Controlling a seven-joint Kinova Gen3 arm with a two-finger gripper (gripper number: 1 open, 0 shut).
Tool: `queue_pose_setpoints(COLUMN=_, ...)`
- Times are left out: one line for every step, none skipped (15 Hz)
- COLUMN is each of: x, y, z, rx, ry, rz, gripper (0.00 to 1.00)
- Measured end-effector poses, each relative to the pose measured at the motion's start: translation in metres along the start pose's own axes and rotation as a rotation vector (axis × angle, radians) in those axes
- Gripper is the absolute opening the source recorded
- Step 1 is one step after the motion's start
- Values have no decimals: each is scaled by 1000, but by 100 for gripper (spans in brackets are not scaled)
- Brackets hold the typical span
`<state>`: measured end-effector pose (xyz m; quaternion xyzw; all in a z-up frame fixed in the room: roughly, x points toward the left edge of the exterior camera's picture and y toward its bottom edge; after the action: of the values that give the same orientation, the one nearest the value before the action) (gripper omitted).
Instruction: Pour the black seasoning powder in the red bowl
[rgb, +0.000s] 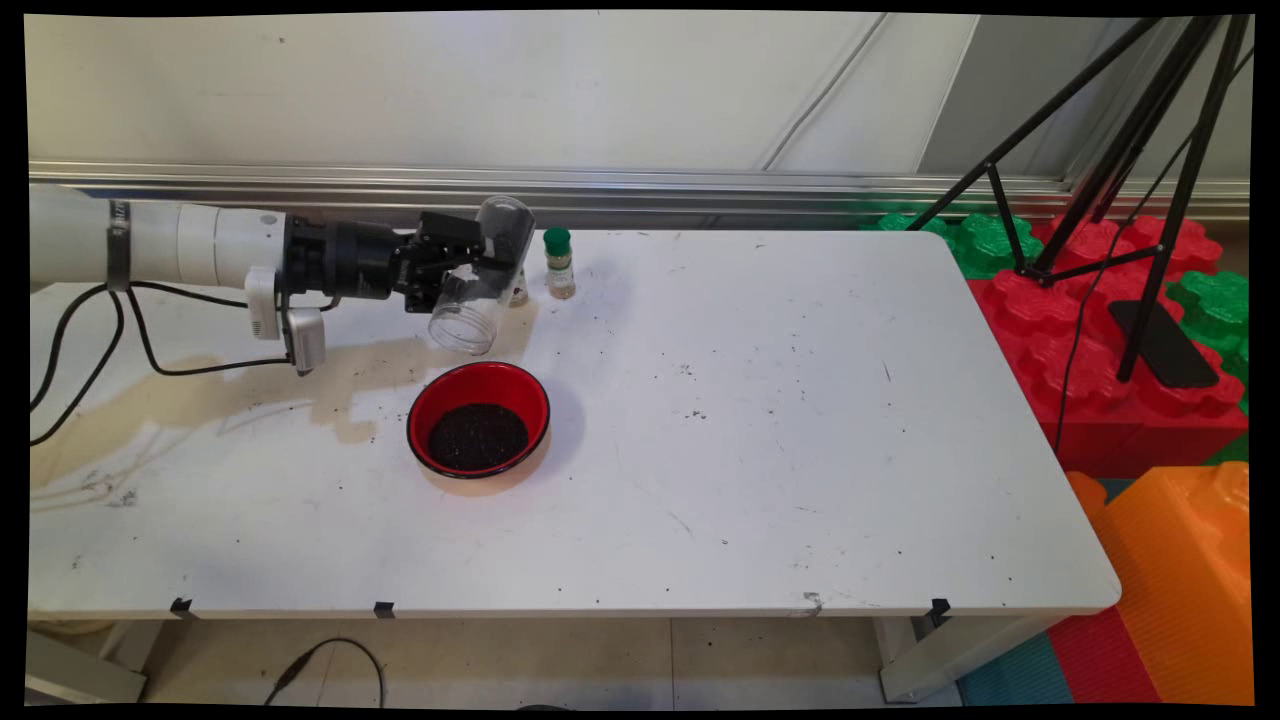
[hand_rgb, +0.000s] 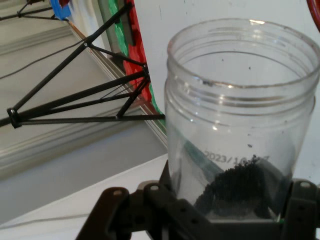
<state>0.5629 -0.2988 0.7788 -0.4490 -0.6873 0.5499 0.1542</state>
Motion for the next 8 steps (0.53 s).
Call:
queue_pose_setpoints(x=1, y=0, z=0, rx=2, ry=-1, rz=20, gripper=0)
queue_pose_setpoints(x=1, y=0, z=1, rx=3, ry=-2, rz=37, gripper=0)
queue_pose_setpoints(x=2, y=1, z=1, rx=4, ry=-3, rz=49, gripper=0)
queue_pose_setpoints(x=3, y=1, z=1, rx=6, ry=-4, rz=83, gripper=0)
queue_pose_setpoints(x=4, y=1, z=2, rx=8, ry=-5, rz=105, gripper=0)
queue_pose_setpoints(x=4, y=2, z=2, rx=9, ry=-5, rz=124, gripper=0)
queue_pose_setpoints(x=5, y=2, z=2, rx=9, ry=-5, rz=145, gripper=0)
queue_pose_setpoints(x=6, y=2, z=2, rx=10, ry=-5, rz=166, gripper=0)
